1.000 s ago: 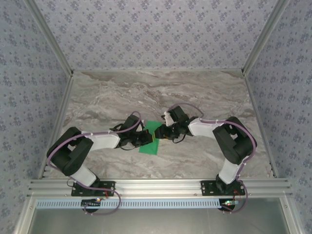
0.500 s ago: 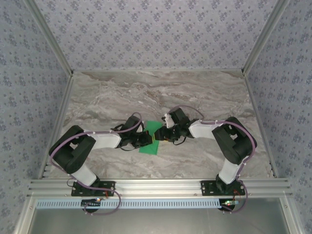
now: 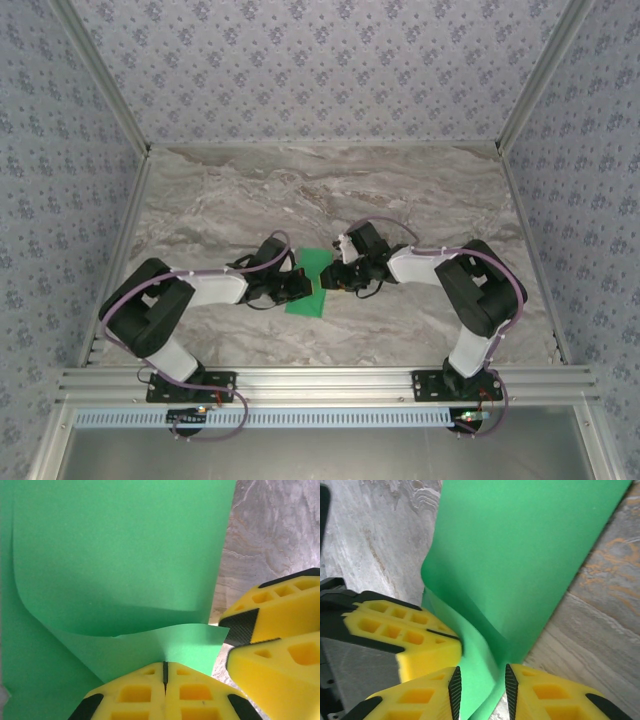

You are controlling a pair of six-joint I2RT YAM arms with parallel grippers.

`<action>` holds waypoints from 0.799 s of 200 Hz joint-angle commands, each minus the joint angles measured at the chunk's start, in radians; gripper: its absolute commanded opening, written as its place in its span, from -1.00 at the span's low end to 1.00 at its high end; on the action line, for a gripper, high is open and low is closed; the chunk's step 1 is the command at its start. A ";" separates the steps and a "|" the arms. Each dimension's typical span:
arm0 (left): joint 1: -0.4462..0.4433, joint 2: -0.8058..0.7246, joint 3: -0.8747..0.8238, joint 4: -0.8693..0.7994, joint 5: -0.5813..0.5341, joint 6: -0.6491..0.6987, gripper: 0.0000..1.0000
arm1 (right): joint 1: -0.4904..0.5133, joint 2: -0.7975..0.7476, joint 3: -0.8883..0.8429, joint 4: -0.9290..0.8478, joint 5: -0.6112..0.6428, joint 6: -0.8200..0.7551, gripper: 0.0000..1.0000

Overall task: Fold a paper plane with a square sheet of paper (pick it up from the middle)
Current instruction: Fold the triangle a second time at the center of the table.

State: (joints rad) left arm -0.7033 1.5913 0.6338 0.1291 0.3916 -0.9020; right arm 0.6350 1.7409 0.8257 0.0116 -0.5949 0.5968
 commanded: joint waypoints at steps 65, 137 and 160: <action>-0.007 -0.048 0.007 -0.023 -0.016 0.017 -0.88 | 0.002 0.013 0.051 -0.026 -0.036 -0.024 -0.49; -0.007 -0.048 0.006 -0.024 -0.014 0.021 -0.87 | -0.002 0.061 0.100 -0.091 0.029 -0.077 -0.82; -0.007 -0.047 0.006 -0.023 -0.014 0.021 -0.87 | -0.003 0.071 0.111 -0.101 0.036 -0.083 -0.83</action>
State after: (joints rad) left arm -0.7033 1.5600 0.6338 0.1261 0.3805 -0.8997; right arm 0.6346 1.7943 0.9043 -0.0486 -0.5812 0.5442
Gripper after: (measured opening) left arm 0.070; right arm 0.091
